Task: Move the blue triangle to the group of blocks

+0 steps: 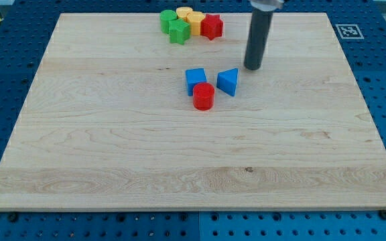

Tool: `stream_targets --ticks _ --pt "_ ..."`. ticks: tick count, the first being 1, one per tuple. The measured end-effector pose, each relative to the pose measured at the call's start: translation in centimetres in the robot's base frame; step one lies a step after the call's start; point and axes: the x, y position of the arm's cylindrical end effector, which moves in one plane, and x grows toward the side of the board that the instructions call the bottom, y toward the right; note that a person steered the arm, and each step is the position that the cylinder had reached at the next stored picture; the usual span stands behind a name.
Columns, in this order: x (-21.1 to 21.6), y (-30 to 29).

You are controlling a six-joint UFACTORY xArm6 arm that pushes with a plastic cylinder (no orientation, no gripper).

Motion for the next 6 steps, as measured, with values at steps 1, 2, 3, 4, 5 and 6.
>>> stream_targets --ticks 1,2,3,4,5,6 --pt "0.6 0.0" --pt "2.5 -0.7" --pt "2.8 -1.6" --pt "2.8 -2.7" --pt "2.8 -3.2" --pt "2.8 -3.2"
